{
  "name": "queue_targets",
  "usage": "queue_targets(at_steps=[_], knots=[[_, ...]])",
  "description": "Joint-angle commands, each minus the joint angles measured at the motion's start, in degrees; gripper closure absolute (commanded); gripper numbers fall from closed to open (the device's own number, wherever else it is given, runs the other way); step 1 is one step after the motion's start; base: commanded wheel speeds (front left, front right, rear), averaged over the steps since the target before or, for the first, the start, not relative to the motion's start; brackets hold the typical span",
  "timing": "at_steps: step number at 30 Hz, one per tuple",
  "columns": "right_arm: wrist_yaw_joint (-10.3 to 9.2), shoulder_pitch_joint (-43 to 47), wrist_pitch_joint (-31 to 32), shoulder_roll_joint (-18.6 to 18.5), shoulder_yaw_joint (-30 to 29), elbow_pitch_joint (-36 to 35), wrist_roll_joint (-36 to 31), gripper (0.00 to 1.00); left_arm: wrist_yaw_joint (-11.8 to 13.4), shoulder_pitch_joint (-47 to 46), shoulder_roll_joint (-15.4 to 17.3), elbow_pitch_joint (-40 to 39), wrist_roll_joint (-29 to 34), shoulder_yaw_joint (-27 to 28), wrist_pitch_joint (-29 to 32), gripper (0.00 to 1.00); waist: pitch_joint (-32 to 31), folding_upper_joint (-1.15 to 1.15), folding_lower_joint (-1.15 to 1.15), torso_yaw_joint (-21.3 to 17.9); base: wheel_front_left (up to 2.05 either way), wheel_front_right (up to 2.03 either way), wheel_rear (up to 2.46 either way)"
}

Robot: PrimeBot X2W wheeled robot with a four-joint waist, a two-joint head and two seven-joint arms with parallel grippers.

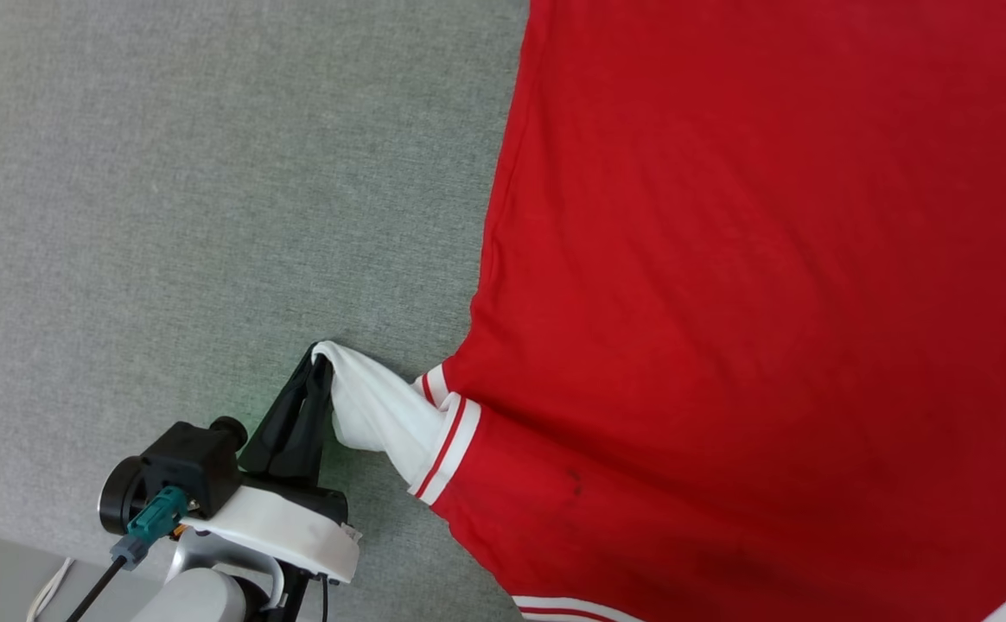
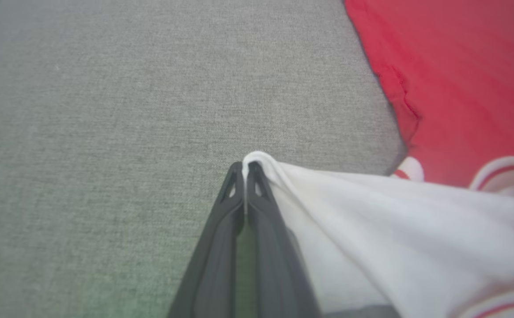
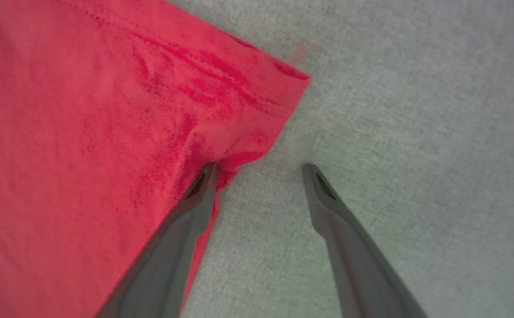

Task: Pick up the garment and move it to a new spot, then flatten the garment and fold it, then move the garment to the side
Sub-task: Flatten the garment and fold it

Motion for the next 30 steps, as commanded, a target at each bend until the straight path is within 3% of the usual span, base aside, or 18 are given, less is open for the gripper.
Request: queue_targets(at_steps=[1, 5, 6, 7, 8, 14, 20, 30], knots=[[-0.02, 1.7, 0.03, 0.89, -0.23, 1.01, -0.19, 0.0, -0.37, -0.46, -0.5, 0.31, 0.55, 0.55, -0.14, 1.0, 1.2, 0.0, -0.01, 1.15, 0.0, 0.0, 0.0], [-0.02, 7.17, -0.07, 1.97, 0.63, 1.84, -1.09, 0.0, -1.36, -0.04, -2.13, 1.22, 1.65, 1.25, -0.13, 1.0, 1.43, 0.0, -0.01, 1.57, 0.0, 0.0, 0.0], [-0.01, 8.14, -0.38, 1.94, 0.71, 1.68, -1.1, 0.33, -1.68, 0.06, -2.53, 1.47, 1.8, 1.5, -0.13, 1.0, 1.28, 0.0, -0.01, 1.57, 0.0, 0.0, 0.0], [-0.01, 8.74, -0.75, 1.77, 0.69, 1.4, -1.0, 0.89, -1.89, 0.19, -2.8, 1.71, 2.02, 1.75, -0.13, 1.0, 1.01, 0.0, -0.01, 1.5, 0.0, 0.0, 0.0], [-0.01, 9.0, -1.09, 1.51, 0.63, 1.07, -0.96, 1.0, -2.11, 0.32, -3.08, 1.92, 2.21, 2.06, -0.13, 1.0, 0.61, 0.0, -0.01, 1.34, 0.0, 0.0, 0.0], [-0.02, 6.26, -5.77, 0.03, 0.3, -2.6, -0.58, 1.0, -2.92, 1.94, -4.04, 3.18, 3.3, 3.75, -0.14, 1.0, -4.21, 0.0, -0.01, -0.71, 0.0, 0.0, 0.0], [-0.02, 7.94, -8.75, -2.24, 3.83, -7.0, 3.7, 1.0, -2.55, 5.6, -3.52, 4.04, 3.28, 5.04, -0.14, 1.0, -11.26, 0.0, -0.01, -3.46, 0.0, 0.0, 0.0], [-0.03, 23.73, -14.17, -15.2, 9.72, -21.37, 13.49, 1.0, -0.71, 12.26, -1.28, 3.23, 1.62, 6.6, 0.07, 1.0, -19.09, 0.0, -0.01, -8.09, 0.0, 0.0, 0.0]])
